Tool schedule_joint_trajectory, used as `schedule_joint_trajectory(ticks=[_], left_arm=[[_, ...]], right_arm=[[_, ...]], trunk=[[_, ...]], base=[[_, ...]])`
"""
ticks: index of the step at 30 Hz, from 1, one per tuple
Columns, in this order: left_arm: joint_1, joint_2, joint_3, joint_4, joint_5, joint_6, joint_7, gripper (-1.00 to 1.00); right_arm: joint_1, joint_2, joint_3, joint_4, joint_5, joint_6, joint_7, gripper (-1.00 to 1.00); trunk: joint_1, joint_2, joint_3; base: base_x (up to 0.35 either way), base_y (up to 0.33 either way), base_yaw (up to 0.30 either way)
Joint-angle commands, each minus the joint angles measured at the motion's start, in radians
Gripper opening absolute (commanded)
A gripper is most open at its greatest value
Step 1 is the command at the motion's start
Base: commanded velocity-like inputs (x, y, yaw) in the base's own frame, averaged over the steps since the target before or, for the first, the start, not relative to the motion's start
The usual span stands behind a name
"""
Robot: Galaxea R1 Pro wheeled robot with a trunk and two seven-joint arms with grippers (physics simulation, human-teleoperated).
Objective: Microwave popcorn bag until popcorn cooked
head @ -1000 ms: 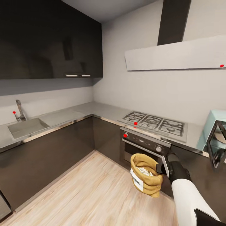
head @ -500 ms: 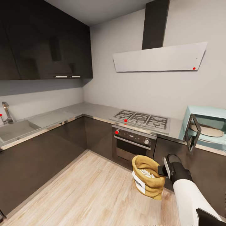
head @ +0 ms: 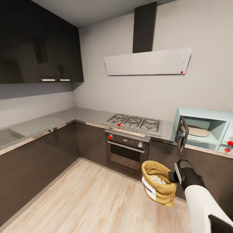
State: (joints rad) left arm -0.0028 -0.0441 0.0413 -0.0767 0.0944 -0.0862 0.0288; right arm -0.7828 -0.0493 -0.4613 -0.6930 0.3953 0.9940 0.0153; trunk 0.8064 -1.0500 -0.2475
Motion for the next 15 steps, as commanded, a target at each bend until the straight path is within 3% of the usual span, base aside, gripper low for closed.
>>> schedule_joint_trajectory(ticks=[1, 8, 15], left_arm=[[0.000, 0.000, 0.003, 0.000, 0.008, -0.003, 0.000, 1.00], [0.000, 0.001, 0.003, 0.000, 0.008, -0.003, 0.000, 1.00], [0.000, 0.001, 0.003, 0.000, 0.008, -0.003, 0.000, 1.00]], right_arm=[[-0.001, 0.000, -0.002, 0.000, 0.002, 0.002, 0.002, -1.00], [-0.001, -0.001, -0.002, 0.000, 0.003, -0.001, 0.002, -1.00], [-0.001, -0.033, -0.002, 0.000, 0.003, 0.000, 0.004, -1.00]], trunk=[[0.000, -0.001, -0.001], [0.000, -0.001, 0.004], [0.000, -0.001, 0.008]], base=[[0.000, 0.000, -0.227], [0.000, 0.000, -0.228], [0.000, 0.000, -0.251]])
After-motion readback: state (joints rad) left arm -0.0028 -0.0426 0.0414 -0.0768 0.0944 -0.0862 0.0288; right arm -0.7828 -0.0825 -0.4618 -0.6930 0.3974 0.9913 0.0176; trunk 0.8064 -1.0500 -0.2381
